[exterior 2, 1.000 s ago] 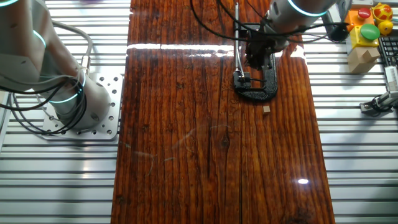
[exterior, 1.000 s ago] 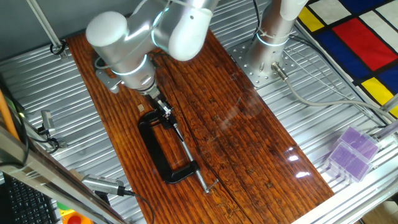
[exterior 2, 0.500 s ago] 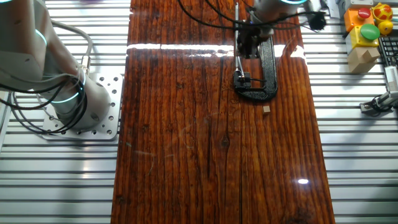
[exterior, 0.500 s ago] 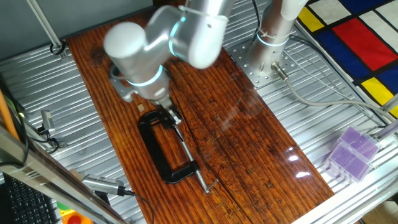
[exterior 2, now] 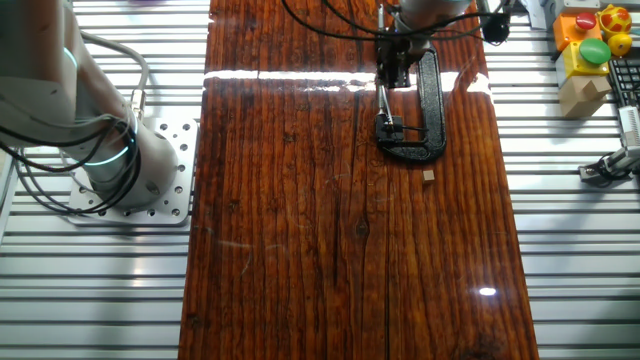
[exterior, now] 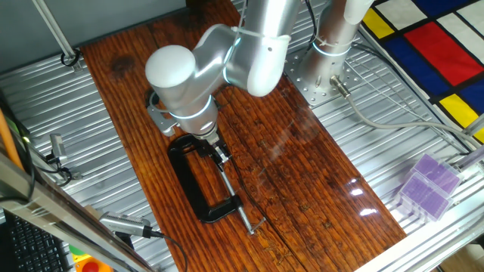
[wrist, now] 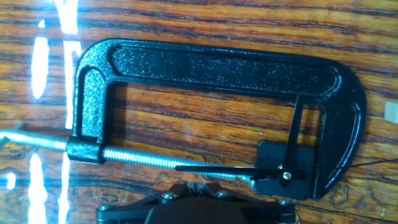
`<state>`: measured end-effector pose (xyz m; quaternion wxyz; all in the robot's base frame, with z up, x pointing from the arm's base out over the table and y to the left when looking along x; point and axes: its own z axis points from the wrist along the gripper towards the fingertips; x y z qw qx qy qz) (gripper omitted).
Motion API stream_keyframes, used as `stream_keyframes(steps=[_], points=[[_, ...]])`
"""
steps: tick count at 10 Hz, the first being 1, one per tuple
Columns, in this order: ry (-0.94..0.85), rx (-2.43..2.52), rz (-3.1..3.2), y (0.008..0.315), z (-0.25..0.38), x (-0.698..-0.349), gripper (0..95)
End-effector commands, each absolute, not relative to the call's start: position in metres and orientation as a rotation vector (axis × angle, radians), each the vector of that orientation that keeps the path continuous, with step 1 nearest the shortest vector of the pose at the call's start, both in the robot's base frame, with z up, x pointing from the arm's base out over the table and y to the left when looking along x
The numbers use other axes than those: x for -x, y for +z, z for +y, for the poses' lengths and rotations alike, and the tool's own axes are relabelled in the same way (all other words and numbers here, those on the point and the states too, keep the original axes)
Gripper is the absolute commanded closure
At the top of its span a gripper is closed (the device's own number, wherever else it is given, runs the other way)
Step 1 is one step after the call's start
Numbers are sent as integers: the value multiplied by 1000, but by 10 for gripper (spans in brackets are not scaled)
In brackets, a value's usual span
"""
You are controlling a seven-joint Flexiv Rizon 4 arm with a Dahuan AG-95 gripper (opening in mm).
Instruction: Turn the hands of a clock
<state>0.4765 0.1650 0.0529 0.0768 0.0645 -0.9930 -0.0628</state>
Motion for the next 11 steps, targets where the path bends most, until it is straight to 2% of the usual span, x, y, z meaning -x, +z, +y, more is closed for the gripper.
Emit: stream_keyframes(steps=[1, 11], points=[[-189, -194, -2981, 49, 166, -477, 950], [-188, -195, -3008, 34, 170, -477, 950]])
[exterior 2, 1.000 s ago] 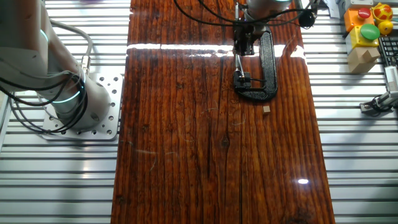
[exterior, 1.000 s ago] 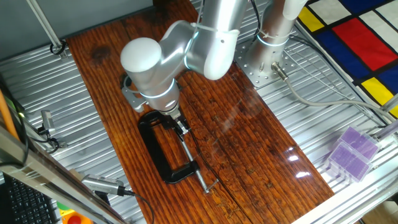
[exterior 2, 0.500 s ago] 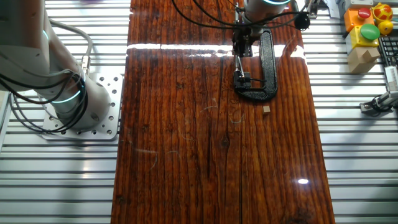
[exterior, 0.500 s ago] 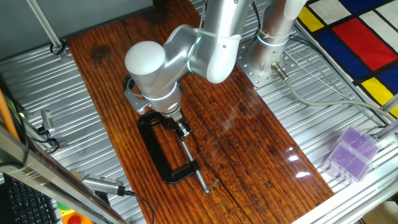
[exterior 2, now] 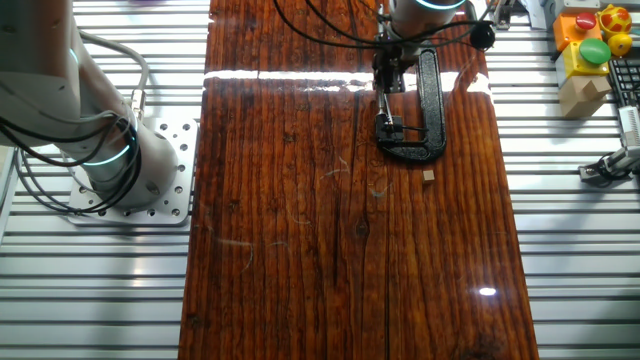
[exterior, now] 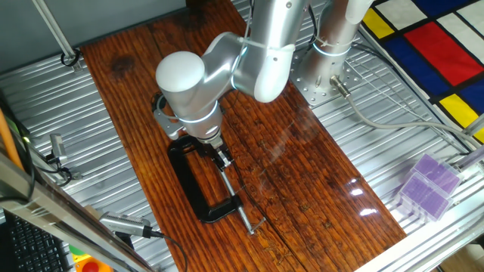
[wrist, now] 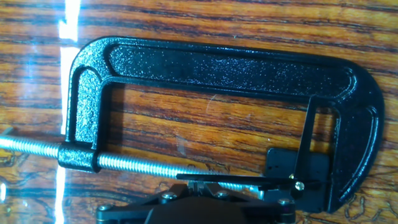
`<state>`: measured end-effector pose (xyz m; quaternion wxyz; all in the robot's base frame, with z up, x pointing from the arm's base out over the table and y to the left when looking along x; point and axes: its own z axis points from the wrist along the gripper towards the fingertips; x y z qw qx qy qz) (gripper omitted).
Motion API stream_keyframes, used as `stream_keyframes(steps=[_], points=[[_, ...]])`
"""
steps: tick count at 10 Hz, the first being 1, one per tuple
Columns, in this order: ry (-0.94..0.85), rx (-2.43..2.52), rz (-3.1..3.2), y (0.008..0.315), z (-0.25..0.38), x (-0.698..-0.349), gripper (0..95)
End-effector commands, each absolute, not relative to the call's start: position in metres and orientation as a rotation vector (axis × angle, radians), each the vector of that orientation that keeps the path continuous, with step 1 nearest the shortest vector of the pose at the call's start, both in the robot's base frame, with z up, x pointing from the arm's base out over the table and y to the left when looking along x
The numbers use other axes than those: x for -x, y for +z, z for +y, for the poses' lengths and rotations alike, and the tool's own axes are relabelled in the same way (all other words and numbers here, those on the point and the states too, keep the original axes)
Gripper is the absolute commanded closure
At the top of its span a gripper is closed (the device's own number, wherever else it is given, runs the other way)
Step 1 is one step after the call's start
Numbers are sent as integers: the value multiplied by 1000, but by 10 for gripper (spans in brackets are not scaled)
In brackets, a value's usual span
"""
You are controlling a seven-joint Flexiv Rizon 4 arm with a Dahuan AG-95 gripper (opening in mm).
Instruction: Turn the hands of a clock
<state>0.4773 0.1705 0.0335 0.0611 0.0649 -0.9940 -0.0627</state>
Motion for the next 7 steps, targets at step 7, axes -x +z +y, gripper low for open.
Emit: stream_keyframes(steps=[7], points=[[-185, -204, -3012, 34, 172, -482, 950]])
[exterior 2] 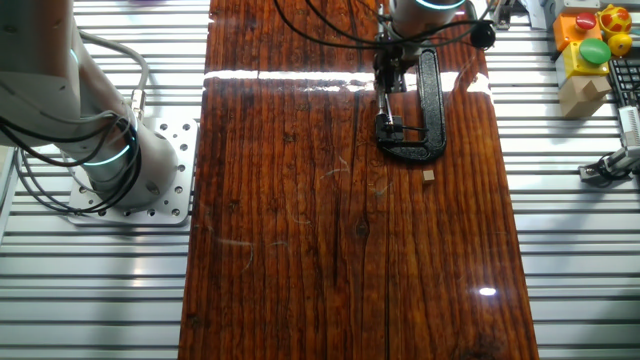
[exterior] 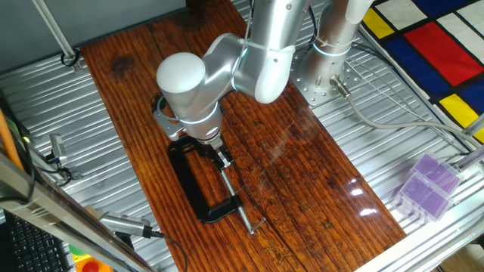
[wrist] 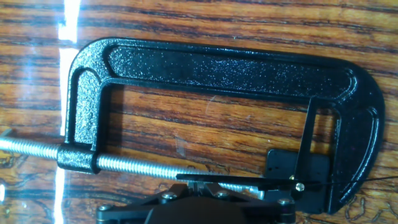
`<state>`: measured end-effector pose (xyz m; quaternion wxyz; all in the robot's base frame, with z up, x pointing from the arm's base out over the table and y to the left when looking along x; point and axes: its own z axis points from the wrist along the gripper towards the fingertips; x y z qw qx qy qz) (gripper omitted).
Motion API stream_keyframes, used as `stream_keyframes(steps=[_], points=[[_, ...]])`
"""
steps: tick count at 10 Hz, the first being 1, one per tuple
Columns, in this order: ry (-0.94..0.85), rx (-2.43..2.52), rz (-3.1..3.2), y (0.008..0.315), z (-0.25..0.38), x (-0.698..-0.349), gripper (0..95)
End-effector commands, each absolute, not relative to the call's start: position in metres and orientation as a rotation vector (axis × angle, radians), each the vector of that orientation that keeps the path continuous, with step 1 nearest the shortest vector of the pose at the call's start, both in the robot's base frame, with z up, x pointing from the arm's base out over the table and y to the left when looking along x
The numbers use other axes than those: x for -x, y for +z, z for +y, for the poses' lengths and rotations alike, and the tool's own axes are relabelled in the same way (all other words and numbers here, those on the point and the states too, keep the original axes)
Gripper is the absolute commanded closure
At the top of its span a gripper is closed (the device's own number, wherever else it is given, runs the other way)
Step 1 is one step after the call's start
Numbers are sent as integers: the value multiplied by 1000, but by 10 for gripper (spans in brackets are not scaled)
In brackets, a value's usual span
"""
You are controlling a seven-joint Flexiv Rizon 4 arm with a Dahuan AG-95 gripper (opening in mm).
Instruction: Turn the hands of a clock
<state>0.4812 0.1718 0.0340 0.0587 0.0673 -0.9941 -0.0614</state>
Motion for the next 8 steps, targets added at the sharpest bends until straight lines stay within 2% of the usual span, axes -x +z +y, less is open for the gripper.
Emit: stream_keyframes(steps=[1, 8], points=[[-185, -204, -3013, 34, 172, -483, 950], [-183, -218, -3013, 33, 172, -488, 950]])
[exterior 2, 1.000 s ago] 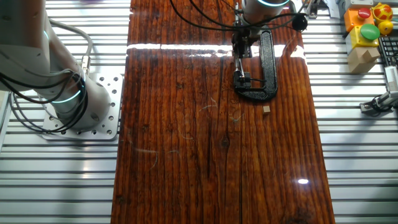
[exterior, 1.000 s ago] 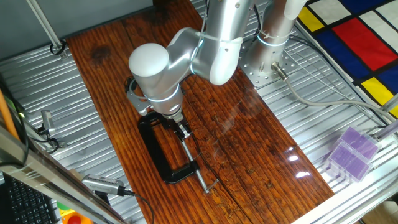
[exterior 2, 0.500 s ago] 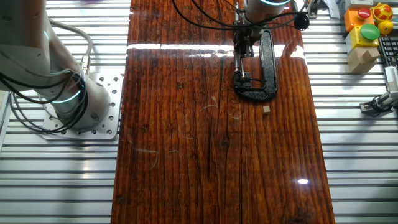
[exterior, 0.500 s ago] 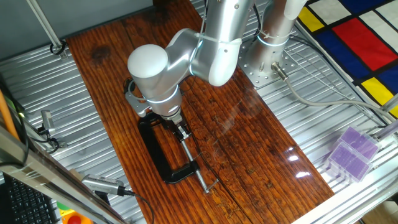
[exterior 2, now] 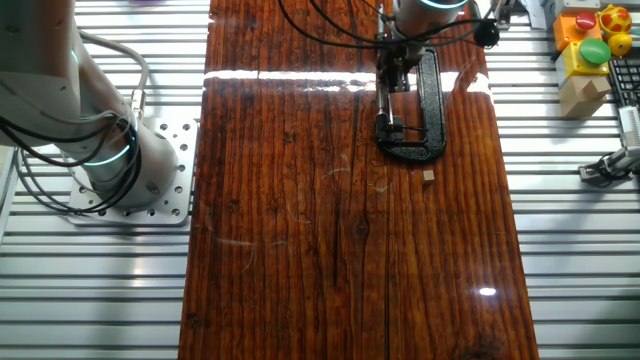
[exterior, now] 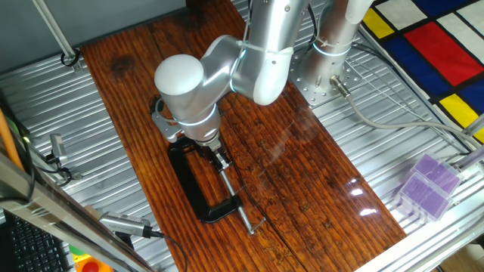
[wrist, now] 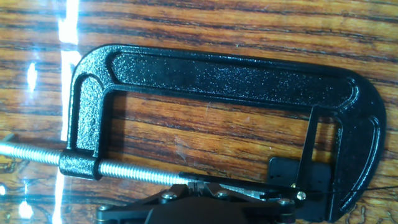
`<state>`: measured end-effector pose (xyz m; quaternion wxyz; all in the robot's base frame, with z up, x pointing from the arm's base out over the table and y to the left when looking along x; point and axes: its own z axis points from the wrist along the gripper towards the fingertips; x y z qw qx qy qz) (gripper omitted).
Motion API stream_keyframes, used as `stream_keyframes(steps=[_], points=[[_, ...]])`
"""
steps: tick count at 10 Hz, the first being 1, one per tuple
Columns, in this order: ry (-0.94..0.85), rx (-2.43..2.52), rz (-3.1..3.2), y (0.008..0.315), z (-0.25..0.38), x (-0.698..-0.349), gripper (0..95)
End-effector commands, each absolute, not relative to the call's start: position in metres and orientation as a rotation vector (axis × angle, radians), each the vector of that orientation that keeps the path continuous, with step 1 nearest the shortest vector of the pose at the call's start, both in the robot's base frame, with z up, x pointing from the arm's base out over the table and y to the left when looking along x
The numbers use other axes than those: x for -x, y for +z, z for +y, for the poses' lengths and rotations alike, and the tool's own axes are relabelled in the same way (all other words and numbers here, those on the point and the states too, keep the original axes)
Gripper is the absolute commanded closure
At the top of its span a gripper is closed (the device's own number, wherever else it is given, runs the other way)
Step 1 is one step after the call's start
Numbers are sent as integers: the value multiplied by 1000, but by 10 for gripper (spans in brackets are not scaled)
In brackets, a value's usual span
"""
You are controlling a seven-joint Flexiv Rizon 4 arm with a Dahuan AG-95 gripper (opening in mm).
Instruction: Turn the hands of a clock
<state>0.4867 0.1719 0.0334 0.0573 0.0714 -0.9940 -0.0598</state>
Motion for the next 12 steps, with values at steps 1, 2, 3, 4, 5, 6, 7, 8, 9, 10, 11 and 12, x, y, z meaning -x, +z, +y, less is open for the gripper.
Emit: stream_keyframes(steps=[1, 2, 3, 4, 5, 6, 7, 8, 9, 10, 11, 12], points=[[-181, -219, -3013, 33, 172, -488, 950], [-180, -223, -3012, 33, 172, -490, 950], [-180, -228, -3012, 34, 171, -491, 950], [-179, -233, -3011, 34, 170, -492, 950], [-179, -236, -3011, 34, 170, -493, 950], [-178, -237, -3011, 34, 170, -493, 950], [-177, -238, -3011, 33, 170, -493, 950], [-177, -236, -3011, 33, 170, -493, 950], [-178, -234, -3011, 33, 170, -493, 950], [-178, -233, -3011, 33, 170, -493, 950], [-180, -231, -3012, 33, 170, -493, 950], [-180, -227, -3012, 32, 171, -493, 950]])
